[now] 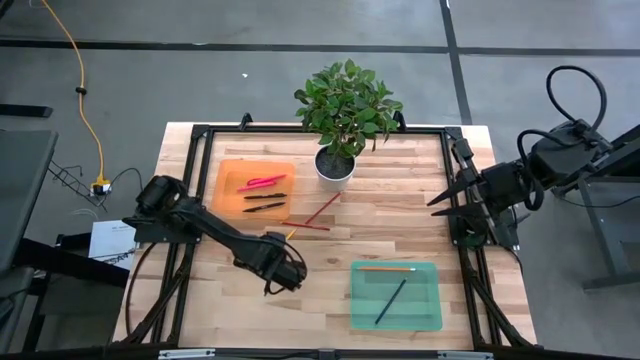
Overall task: Sort pens & pencils
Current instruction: Put the black pen into the orange bin
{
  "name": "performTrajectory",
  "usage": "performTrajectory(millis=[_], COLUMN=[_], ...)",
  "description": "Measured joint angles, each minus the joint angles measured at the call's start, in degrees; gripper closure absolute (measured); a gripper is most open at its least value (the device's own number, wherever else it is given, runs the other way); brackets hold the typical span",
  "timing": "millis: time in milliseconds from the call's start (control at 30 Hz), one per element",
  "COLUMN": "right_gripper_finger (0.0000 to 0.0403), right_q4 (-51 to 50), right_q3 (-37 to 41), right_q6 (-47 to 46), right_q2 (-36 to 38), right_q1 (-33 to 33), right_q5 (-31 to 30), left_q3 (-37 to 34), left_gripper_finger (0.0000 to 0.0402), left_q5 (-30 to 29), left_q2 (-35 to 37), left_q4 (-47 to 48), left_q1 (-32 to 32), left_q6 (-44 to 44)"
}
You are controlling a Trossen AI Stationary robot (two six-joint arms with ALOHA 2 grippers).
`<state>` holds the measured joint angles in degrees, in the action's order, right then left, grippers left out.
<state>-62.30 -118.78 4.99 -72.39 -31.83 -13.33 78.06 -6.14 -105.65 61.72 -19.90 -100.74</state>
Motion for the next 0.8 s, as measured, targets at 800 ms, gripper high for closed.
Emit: performTrajectory(millis=[800], right_gripper_finger=[0.0336], right_q4=[0.0], right_q3=[0.0], right_q6=[-0.2], right_q2=[-0.1], right_q1=[4.6], right_q5=[-0.2], left_q3=[0.0], left_gripper_finger=[0.0364], left_q5=[-7.1], left_q2=[8.0], left_q4=[6.4], left_q1=[12.1], left_q6=[18.5])
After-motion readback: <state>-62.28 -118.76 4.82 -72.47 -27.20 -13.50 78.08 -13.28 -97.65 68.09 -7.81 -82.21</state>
